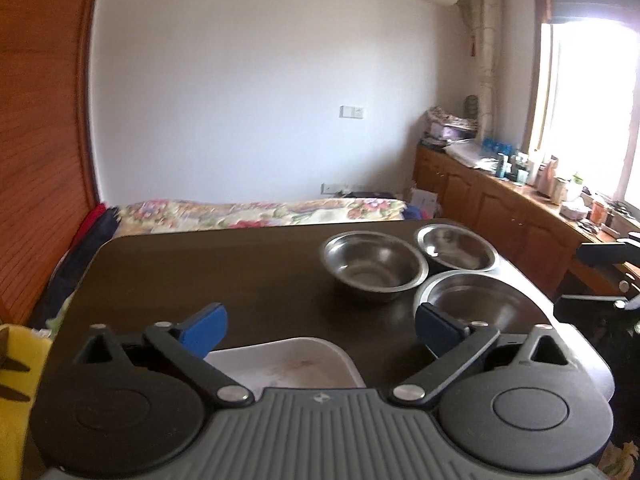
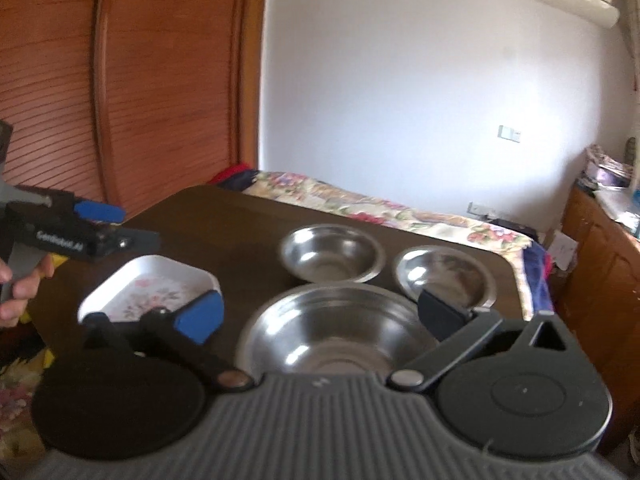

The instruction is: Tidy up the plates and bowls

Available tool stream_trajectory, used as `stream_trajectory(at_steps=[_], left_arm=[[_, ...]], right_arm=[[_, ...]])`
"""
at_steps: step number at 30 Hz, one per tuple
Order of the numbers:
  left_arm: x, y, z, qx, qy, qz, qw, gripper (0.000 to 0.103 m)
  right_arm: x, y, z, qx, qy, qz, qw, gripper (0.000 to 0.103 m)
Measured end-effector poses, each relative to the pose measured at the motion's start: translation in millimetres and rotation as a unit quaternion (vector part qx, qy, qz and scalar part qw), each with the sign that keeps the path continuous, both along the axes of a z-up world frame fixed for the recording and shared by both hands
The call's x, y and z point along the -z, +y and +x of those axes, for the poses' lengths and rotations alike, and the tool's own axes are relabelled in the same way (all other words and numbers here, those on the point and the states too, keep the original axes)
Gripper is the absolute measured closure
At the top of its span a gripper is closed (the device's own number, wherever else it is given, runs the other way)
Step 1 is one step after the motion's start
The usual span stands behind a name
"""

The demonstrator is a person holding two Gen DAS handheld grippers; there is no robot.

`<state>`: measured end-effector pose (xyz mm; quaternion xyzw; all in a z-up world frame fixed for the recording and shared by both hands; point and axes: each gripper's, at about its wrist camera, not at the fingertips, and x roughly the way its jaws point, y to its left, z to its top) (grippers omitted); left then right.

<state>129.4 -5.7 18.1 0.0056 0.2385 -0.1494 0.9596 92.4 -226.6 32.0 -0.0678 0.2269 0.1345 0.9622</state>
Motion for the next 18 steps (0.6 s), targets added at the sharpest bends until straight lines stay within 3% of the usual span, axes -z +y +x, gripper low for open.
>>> stream_trajectory(at_steps=[16,18], left_arm=[[21,-68,13,0.067,0.034,0.006,0.9971,0.0],[25,-75,23,0.073,0.054,0.006,0.9959,0.008]], right_arm=[[27,-61,5,0.039,0.023,0.036,0.998,0.0],[30,-65,10,0.043,0.029,0.038,0.998,0.0]])
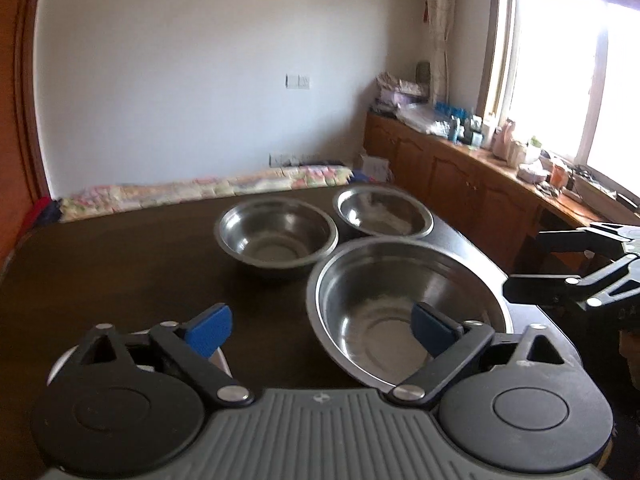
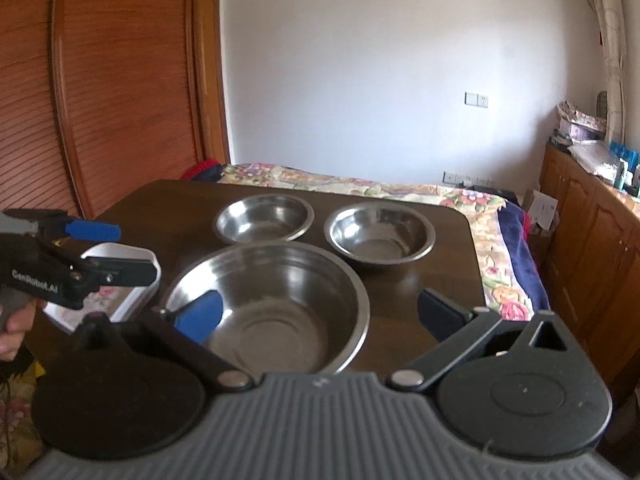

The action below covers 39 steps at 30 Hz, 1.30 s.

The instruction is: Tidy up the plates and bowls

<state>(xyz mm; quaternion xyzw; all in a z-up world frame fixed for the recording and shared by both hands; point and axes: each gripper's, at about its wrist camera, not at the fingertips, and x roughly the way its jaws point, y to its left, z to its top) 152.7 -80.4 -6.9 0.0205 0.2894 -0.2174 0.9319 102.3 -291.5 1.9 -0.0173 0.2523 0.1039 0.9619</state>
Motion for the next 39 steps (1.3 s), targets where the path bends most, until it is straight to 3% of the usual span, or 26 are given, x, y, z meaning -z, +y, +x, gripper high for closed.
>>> stream_trajectory(at_steps=[3,12,20,28,32,35,39], left_arm=[[5,-5,10,-0.002,0.022,0.005,0.9997,0.024],[12,-9,29,-0.014,0.052,0.004,0.9986,0.029],[19,-12,36,-0.012,0.076,0.011,0.997,0.05],[30,-14,37,-0.012,0.086,0.012,0.9961,0.063],[29,-18,35,-0.003,0.088,0.008,0.9961,0.077],[29,-20,32,-0.008,0.084,0.013,0.9964,0.078],[28,-18,32,-0.003,0.084,0.014,0.9964,0.078]], right_arm=[[6,-10,10,0.008,0.018,0.019,1.0,0.008],[23,-36,36,0.037,0.063,0.079,0.994,0.035],[34,-42,40,0.043,0.081,0.085,0.992,0.041],[40,-42,46,0.04,0.096,0.088,0.991,0.063],[44,-38,47,0.028,0.1,0.091,0.99,0.072],[44,-33,46,0.021,0.103,0.096,0.99,0.086],[42,-29,44,0.025,0.102,0.09,0.99,0.087]])
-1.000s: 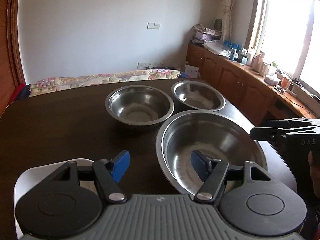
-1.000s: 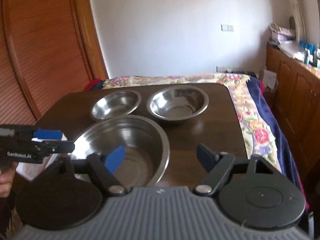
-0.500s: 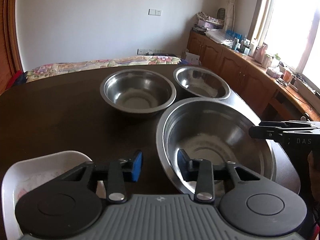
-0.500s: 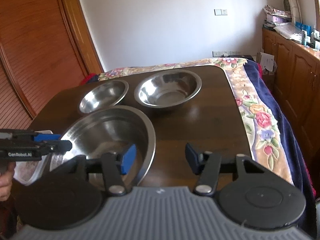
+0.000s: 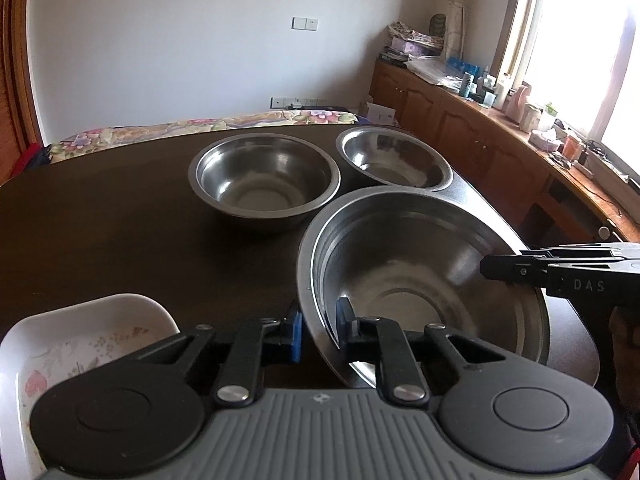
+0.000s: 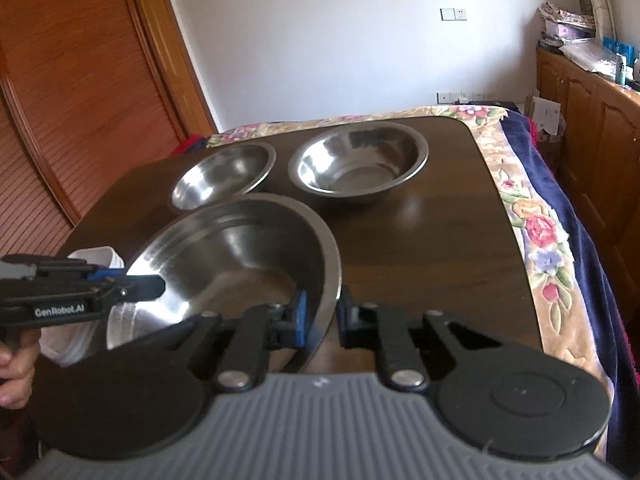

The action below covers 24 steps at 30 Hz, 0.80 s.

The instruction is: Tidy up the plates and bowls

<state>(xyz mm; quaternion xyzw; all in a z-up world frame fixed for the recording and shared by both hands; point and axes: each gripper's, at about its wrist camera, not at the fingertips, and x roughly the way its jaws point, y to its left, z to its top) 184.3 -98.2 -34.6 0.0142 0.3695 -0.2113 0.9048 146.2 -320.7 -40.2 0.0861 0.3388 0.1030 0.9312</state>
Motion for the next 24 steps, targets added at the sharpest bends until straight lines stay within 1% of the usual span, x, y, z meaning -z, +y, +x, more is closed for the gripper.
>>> stream_trajectory(at_steps=[5,9,14,19,24], left_arm=[[-7,-1,-8,0.004,-0.012,0.005,0.9999,0.08],[-14,4,-18,0.008,-0.019,-0.003,0.9998,0.08],[-24,9,-25,0.008,-0.027,-0.005,0.9996,0.08],[-32,17,-30,0.006,-0.029,-0.005,0.9995,0.08],[-31,24,-34,0.003,-0.023,-0.003,0.9997,0.08]], right_arm=[[-4,0,-3,0.005,-0.004,0.0,1.0,0.089],[-11,2,-8,0.006,-0.015,-0.002,1.0,0.09],[-22,5,-15,0.003,-0.028,-0.006,1.0,0.09],[-32,13,-20,-0.004,-0.036,-0.017,0.999,0.09],[-32,19,-24,-0.015,-0.037,-0.025,0.999,0.09]])
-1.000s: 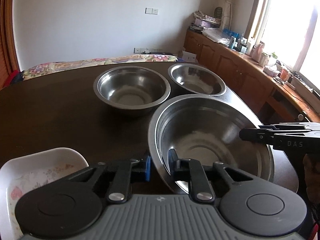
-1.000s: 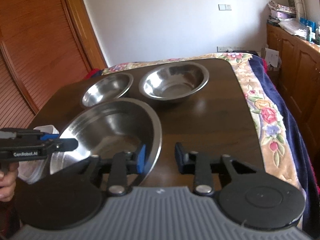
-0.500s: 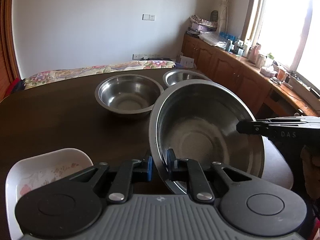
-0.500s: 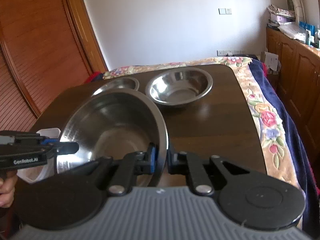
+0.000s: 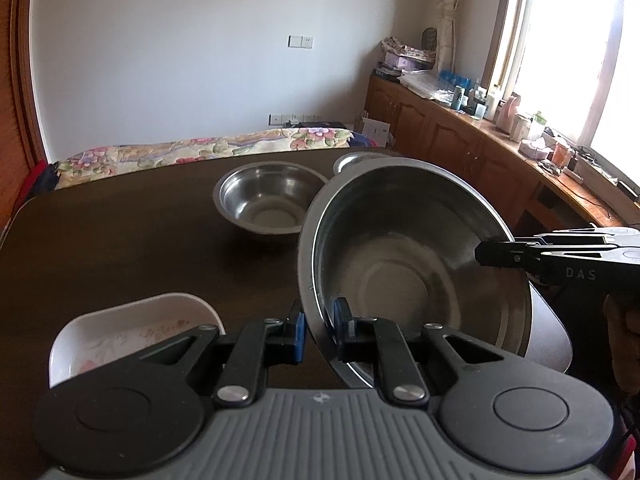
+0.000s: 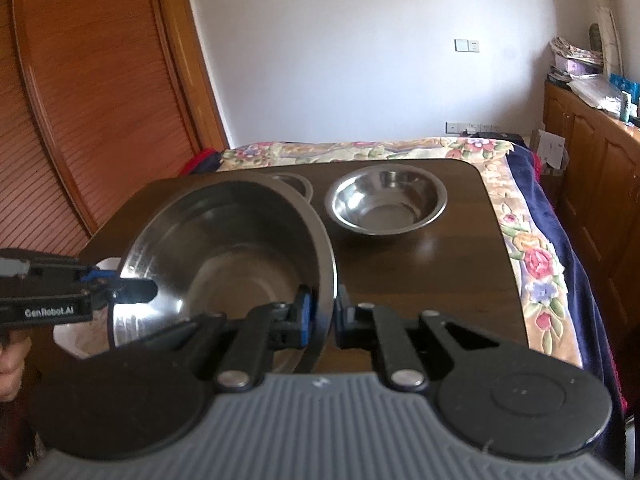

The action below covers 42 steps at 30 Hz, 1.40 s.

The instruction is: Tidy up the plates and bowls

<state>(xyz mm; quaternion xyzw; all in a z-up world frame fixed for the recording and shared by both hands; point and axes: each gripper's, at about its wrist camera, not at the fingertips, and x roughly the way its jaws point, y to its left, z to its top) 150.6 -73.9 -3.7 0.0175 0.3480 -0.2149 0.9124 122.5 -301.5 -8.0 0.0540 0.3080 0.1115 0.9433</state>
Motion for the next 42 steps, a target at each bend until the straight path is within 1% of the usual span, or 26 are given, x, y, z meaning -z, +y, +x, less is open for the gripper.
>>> stream_trajectory(at_steps=[12,23,32,42], left_arm=[[10,15,0,-0.004,0.021,0.003,0.9998,0.08],[26,16,11,-0.012,0.041,0.002,0.9991,0.08],[28,14,13,-0.014,0.04,0.004,0.9991,0.079],[33,13,13,-0.016,0.039,0.002,0.9991,0.078]], right_arm=[[9,13,2,-0.018,0.016,-0.008,1.0,0.089],[20,24,4,-0.02,0.028,-0.018,0.999,0.089],[24,24,8,-0.015,0.031,-0.015,0.999,0.088],[28,25,6,-0.016,0.031,-0.013,0.999,0.085]])
